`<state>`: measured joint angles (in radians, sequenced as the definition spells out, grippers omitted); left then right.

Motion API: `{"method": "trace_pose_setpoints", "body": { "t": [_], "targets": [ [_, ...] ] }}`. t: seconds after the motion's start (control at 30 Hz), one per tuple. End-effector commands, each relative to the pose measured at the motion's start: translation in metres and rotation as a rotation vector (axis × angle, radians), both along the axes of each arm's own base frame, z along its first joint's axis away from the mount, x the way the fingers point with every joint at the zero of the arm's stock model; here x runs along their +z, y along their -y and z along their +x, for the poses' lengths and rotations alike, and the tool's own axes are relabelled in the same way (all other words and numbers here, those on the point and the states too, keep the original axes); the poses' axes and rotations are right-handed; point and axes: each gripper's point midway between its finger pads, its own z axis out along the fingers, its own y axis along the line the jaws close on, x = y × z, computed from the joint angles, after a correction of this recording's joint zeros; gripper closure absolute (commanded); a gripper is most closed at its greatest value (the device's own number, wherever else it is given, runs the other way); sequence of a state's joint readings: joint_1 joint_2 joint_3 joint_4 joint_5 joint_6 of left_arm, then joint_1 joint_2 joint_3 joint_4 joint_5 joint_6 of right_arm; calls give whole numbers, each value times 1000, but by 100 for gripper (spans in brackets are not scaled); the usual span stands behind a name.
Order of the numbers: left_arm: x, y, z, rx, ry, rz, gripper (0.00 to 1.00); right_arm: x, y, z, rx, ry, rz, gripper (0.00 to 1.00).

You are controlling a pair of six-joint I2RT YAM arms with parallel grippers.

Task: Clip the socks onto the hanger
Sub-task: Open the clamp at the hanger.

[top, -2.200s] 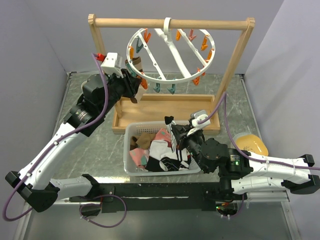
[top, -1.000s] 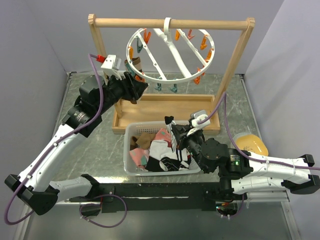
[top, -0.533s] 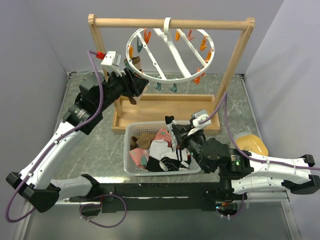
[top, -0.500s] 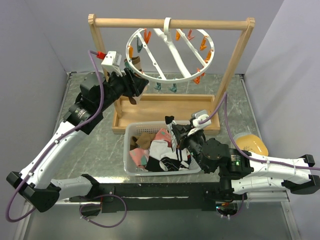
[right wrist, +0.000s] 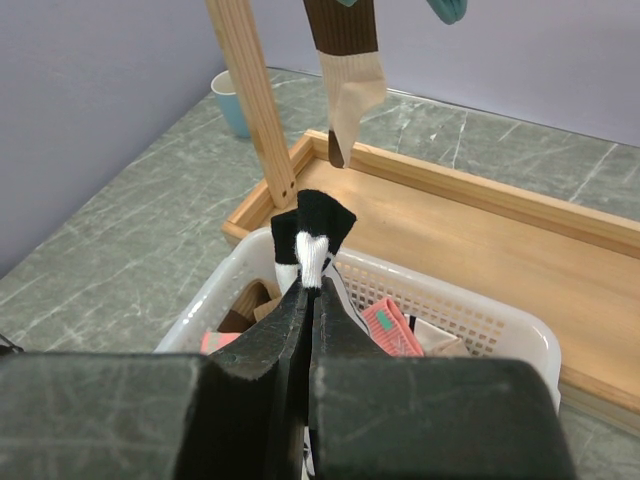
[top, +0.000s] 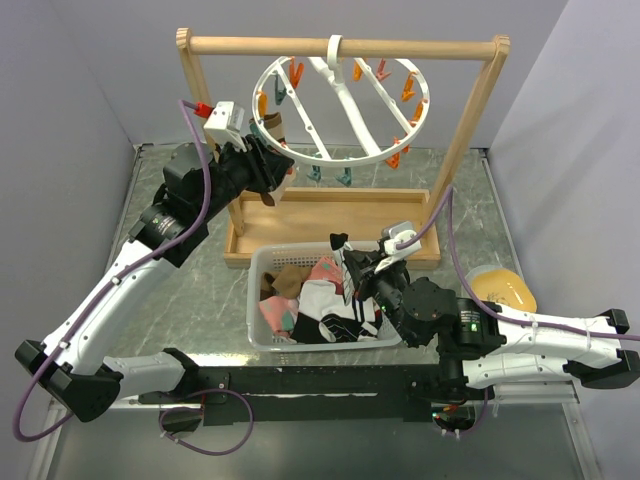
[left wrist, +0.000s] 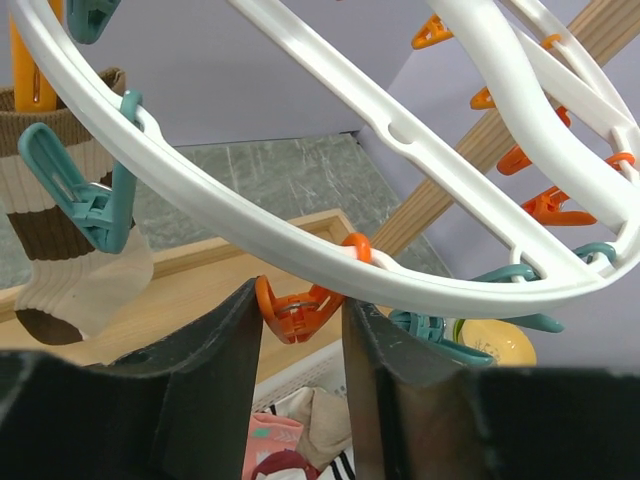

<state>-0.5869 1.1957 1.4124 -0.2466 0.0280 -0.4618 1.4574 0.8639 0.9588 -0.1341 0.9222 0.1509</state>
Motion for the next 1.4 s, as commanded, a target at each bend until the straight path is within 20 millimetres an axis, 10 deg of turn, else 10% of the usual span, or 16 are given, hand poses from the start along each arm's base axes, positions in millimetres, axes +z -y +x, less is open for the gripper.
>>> {"method": "trace_pose_setpoints", "body": {
  "t": [0.0,0.43,1.37],
  "targets": [
    [34,-2,-2,7,67,-63,62,11,4,-2,-3,1,64,100],
    [32,-1,-3,1,60,-57,99,21,-6,0,11,35,73,100],
    [32,0,-20,-15,1,-79,99,47,-84,78,-86,252,-14,100]
  ]
}}
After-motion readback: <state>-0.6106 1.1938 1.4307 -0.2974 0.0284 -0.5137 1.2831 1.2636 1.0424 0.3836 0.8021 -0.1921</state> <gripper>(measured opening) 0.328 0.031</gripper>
